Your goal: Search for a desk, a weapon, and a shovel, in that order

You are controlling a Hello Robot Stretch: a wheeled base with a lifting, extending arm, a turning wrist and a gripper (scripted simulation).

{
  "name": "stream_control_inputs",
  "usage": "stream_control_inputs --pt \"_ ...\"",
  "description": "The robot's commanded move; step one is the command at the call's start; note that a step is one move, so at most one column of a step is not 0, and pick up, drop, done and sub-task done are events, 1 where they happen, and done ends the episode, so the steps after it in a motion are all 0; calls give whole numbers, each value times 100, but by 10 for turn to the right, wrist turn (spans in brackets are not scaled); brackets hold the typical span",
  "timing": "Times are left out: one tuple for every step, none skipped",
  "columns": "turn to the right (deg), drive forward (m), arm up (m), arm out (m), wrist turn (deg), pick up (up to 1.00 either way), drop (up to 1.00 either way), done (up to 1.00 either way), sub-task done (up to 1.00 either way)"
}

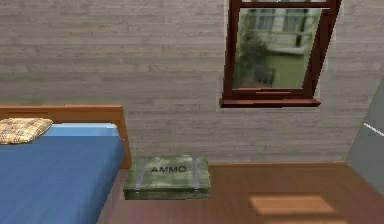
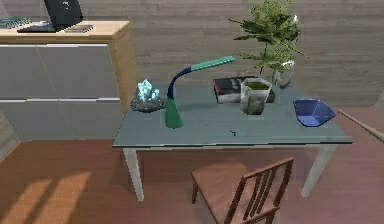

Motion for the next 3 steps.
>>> stream_control_inputs --pt "-30 0 0 0 0 0 0 0 0" --pt "0 50 0 0 0 0 0 0 0" --pt "0 0 0 0 0 0 0 0 100"
